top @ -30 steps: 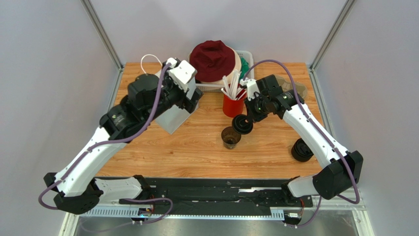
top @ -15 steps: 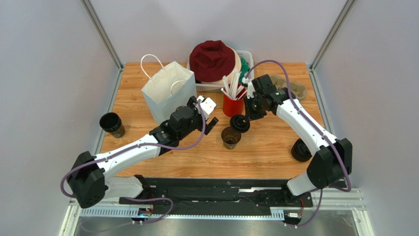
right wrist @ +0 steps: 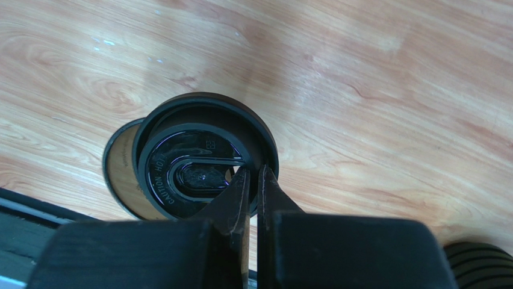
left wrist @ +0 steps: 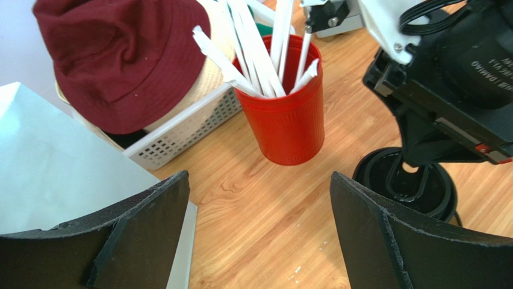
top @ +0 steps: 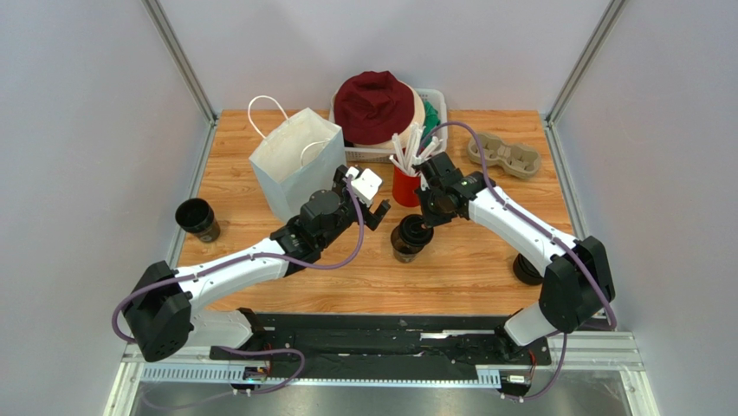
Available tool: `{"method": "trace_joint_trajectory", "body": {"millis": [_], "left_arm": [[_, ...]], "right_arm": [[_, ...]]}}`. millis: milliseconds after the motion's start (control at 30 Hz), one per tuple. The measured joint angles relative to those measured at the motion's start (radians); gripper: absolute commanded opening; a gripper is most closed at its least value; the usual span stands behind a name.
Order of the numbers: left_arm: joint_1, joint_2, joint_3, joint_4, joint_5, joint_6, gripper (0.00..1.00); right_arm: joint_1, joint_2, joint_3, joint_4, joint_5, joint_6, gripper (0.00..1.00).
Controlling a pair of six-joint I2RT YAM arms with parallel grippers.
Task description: Pack the takeout coffee
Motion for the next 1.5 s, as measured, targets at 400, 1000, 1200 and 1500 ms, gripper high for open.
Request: {"method": "trace_joint_trajectory", "body": {"millis": [400, 1000, 1200, 1500], "left_arm": [[-0.076, 0.077, -0.008, 0.037, -0.054, 0.008, 0.95], [-0.080, 0.103, -0.008, 0.063, -0.101, 0.018, 0.95], [-0.086, 0.127, -0.009, 0.065, -0.101, 0.019, 0.95], [-0.098, 0.141, -0.009, 0.068, -0.101, 0.023, 0.95]], "right_arm": [[0.018, -0.124, -0.079, 0.058, 0.012, 0.024, 0.00], [0.101, -0.051, -0.035, 0.053, 0.062, 0.043, 0.00], [0.105, -0.053, -0.035, 0.045, 0.036, 0.042, 0.00], [0.107, -0.109, -0.066, 0.046, 0.024, 0.039, 0.00]]}}
